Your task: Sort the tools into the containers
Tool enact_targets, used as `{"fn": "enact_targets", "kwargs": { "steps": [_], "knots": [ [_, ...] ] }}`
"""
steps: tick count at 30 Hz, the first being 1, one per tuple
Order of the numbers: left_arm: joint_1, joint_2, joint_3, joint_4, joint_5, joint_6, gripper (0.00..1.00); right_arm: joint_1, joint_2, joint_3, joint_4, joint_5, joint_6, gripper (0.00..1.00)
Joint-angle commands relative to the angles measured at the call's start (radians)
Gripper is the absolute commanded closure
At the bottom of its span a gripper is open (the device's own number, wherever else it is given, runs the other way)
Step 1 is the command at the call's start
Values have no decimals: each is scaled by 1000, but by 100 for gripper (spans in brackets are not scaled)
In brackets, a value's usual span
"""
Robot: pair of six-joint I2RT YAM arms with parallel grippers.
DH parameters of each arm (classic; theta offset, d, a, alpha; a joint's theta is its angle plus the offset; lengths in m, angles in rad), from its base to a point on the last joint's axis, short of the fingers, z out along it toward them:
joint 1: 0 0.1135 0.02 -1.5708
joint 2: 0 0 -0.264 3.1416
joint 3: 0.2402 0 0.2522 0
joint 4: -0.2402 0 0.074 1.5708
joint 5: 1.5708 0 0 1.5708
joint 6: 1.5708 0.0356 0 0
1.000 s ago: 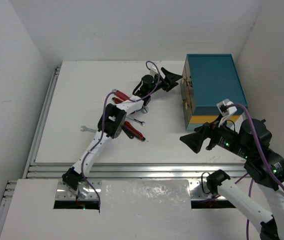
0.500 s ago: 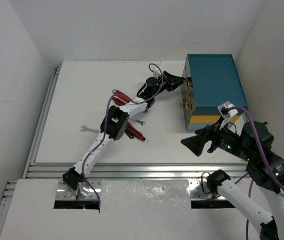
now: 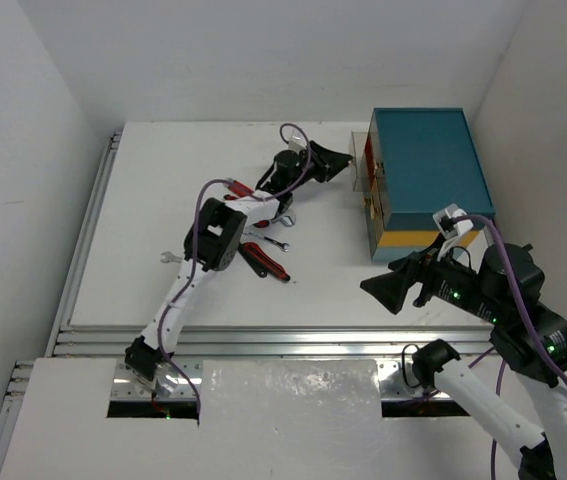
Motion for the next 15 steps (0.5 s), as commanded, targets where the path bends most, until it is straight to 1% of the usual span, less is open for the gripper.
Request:
{"fn": "enact_targets", "kwargs": {
  "steps": [1,5,6,9,11,12,14,15],
  "knots": [
    [61,-138,-89,65,41,58,99,3,25,-19,55,-24,4,1],
    [85,-203,-228,97,53,60,99,1,50,-33,86,-43,15,1],
    [93,-223,-247,100,54,61,96,1,56,-34,86,-44,17,1],
    [98,-246,-291,104,64,63,77,3,85,-34,88,-44,9,1],
    [102,-281,-339,90,44,66,70,3,103,-33,84,-24,0,1],
    [104,-298,-365,91,35,67,59,3,110,-31,84,-17,0,1],
    [117,-351,-434,96,18,70,43,1,125,-33,81,3,-12,1],
    [122,-368,-454,87,18,79,33,1,134,-34,81,14,-18,1]
  ]
}}
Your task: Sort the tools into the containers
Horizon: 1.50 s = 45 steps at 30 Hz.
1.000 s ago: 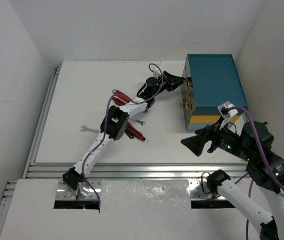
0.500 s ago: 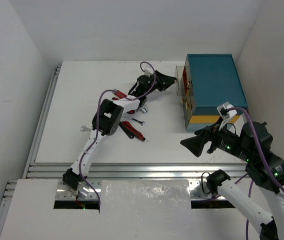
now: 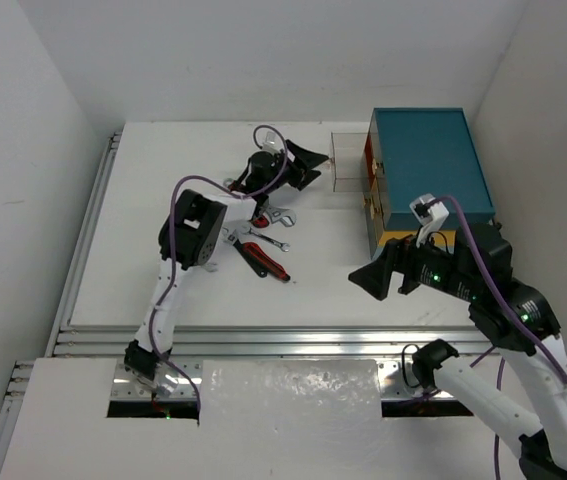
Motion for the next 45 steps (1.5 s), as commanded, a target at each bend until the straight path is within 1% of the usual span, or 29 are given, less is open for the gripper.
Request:
{"fn": "enact_targets", "kwargs": {
  "steps": [1,4,5,8,9,10,11,12,13,14,15,16,17,18,19,20,21,22,23,24,25,27,29,31,32,34,36,41,45],
  "knots": [
    [31,-139,-68,29,-29,39,29,2,32,-7,57,39,-26,1],
    [60,-249,-126,-57,-36,109,19,2,101,-19,68,71,-55,1],
    [69,-324,-139,-92,-51,137,16,2,123,-24,74,76,-67,1],
    [112,-493,-160,-316,-113,267,8,8,227,-37,120,96,-84,1],
    [118,-539,-154,-497,-145,345,6,11,289,-34,143,111,-91,1],
    [124,-639,-151,-602,-247,377,3,16,326,-31,157,122,-95,1],
    [129,-697,-151,-693,-309,414,0,22,365,-27,176,125,-103,1],
    [129,-752,-172,-856,-356,478,0,24,447,-21,237,105,-106,1],
    [131,-866,-189,-923,-480,505,0,27,491,-17,277,87,-109,1],
    [135,-927,-206,-980,-530,551,0,42,534,-13,316,80,-121,1],
    [138,-1034,-240,-1096,-614,568,0,57,633,22,360,121,-155,1],
    [143,-1085,-258,-1158,-640,592,0,85,690,51,365,148,-179,2],
    [146,-1139,-299,-1254,-662,605,0,102,809,134,350,219,-208,6],
    [146,-1244,-324,-1292,-694,620,0,116,869,180,341,256,-238,8],
    [146,-1297,-355,-1327,-703,629,0,132,929,221,335,280,-288,10],
    [146,-1350,-413,-1394,-719,647,0,137,986,310,326,287,-310,14],
    [144,-1454,-442,-1425,-751,654,0,146,1097,361,301,301,-330,22],
    [147,-1502,-494,-1471,-757,692,0,166,1150,409,283,321,-374,25],
    [146,-1550,-519,-1490,-768,715,0,180,1201,508,263,344,-399,27],
    [146,-1641,-541,-1499,-768,749,0,209,1292,559,219,396,-448,28],
    [146,-1682,-580,-1499,-757,834,0,223,1333,600,203,431,-465,29],
    [146,-1805,-626,-1482,-788,905,0,246,1423,697,174,465,-515,30],
    [137,-1884,-694,-1470,-850,884,0,249,1471,764,158,456,-529,36],
    [135,-1999,-770,-1426,-840,882,0,254,1532,797,149,432,-560,43],
    [135,-2060,-801,-1413,-851,875,0,257,1548,823,138,426,-565,44],
    [135,-2102,-847,-1392,-868,840,0,266,1578,838,137,424,-584,47],
    [137,-2116,-837,-1393,-865,847,0,277,1614,854,144,416,-606,48],
    [137,-2087,-846,-1392,-849,846,0,286,1721,903,161,453,-638,55],
    [137,-2087,-846,-1387,-839,849,0,283,1804,975,135,455,-647,58]
  ]
}}
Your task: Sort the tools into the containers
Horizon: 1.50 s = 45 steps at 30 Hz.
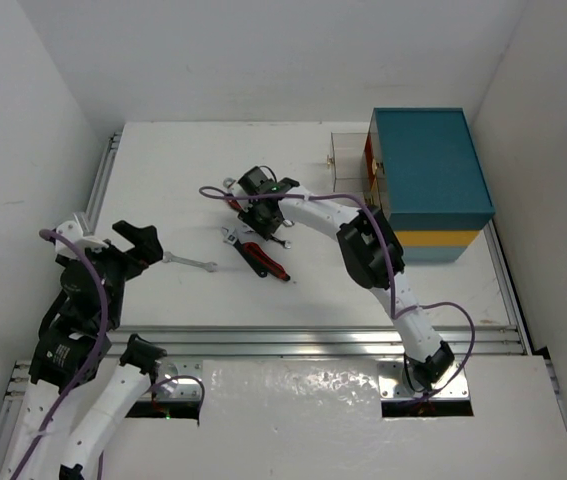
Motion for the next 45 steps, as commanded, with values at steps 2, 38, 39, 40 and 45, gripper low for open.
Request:
{"fn": "enact_targets", "kwargs": {
  "steps": [2,38,39,40,45],
  "knots": [
    [-6,-6,-7,51,10,20,0,3,96,89,-53,3,-20,64],
    [-6,-74,-15,60,15,20,0,6,-187,-112,-159,-9,87,100],
    [-6,-75,-16,58,14,20,0,6,-206,-120,-159,1,87,100],
    [-6,-77,-16,60,14,20,0,6,-206,-121,-160,1,87,100],
    [-6,-75,-16,60,16,22,0,6,-247,-130,-164,17,122,100]
  ]
}}
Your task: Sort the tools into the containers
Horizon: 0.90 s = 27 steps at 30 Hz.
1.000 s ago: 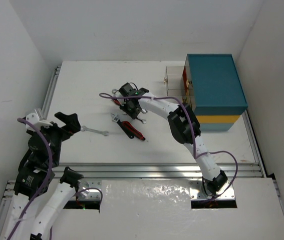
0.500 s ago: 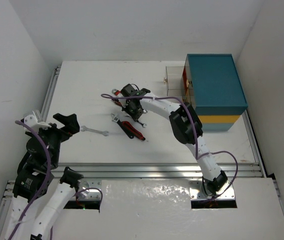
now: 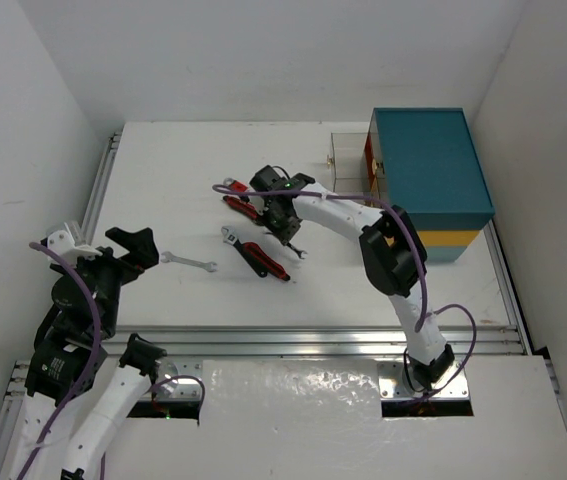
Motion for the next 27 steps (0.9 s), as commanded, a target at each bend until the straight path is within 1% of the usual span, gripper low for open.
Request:
{"fn": "enact_targets", "kwargs": {
  "steps": [1,5,11,14,15,17,19,20,25,27],
  "knots": [
    [-6,-12,-1,47,7,17,0,6,-81,-1,11,25,27,100],
    [-6,-17,-3,46,5,16,0,6,-87,5,5,35,38,100],
    [-6,-20,-4,49,7,17,0,-20,-192,15,46,86,83,100],
    [-6,-24,-4,50,8,17,0,-75,-225,107,28,127,110,100],
    [-6,-26,-6,49,8,17,0,-118,-230,130,13,120,128,100],
    [-6,-26,-4,50,8,17,0,-164,-229,201,2,111,135,100],
    [-6,-25,-6,52,11,19,0,-228,-204,256,-14,108,118,100],
    [-7,-23,-4,50,13,19,0,-259,-187,302,-11,98,81,100],
    [-6,-12,-6,55,18,22,0,-328,-129,403,49,109,6,100],
    [-6,-5,-7,53,24,22,0,-359,-112,419,84,132,-61,100]
  ]
}}
